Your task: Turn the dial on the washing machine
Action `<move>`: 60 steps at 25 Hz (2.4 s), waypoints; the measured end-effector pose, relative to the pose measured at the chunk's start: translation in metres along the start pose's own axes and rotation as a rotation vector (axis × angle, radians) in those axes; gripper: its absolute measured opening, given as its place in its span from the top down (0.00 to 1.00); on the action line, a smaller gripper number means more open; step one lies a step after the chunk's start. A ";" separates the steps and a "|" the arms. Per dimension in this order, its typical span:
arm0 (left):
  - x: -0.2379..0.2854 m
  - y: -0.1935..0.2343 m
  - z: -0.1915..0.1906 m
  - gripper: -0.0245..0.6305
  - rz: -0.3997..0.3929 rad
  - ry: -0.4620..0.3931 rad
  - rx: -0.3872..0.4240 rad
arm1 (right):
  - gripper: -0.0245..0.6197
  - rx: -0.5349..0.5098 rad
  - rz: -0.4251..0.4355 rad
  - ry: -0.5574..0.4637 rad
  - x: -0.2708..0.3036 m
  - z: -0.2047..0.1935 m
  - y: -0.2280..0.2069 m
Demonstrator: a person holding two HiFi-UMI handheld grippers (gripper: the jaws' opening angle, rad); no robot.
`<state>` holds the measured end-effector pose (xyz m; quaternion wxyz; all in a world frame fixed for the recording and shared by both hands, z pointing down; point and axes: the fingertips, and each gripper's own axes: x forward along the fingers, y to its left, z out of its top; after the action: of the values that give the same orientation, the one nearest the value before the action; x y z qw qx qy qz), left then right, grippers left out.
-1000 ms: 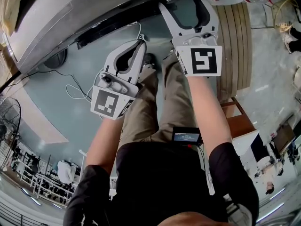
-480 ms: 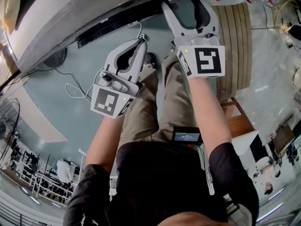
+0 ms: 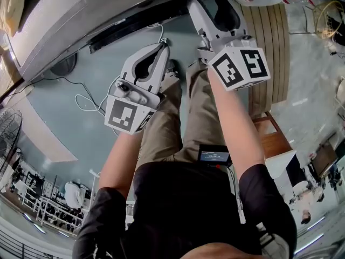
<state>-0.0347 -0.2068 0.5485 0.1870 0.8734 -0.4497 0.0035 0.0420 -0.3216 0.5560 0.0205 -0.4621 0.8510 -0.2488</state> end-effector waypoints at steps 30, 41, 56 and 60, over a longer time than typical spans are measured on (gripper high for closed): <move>-0.008 0.000 0.000 0.97 0.018 -0.004 0.000 | 0.53 0.387 0.053 -0.046 -0.005 0.000 -0.003; -0.038 0.011 0.027 0.97 0.075 -0.070 -0.025 | 0.53 -0.157 0.114 0.095 -0.043 -0.020 0.052; -0.171 -0.019 0.200 0.97 0.147 -0.245 0.111 | 0.95 -0.378 0.241 0.017 -0.144 0.122 0.175; -0.201 -0.029 0.218 0.97 0.208 -0.289 0.097 | 0.96 -0.404 0.227 -0.060 -0.168 0.157 0.186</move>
<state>-0.1675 -0.1059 0.3011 0.0768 0.8217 -0.5589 -0.0810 0.0355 -0.1673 0.3038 -0.0190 -0.3652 0.9291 -0.0556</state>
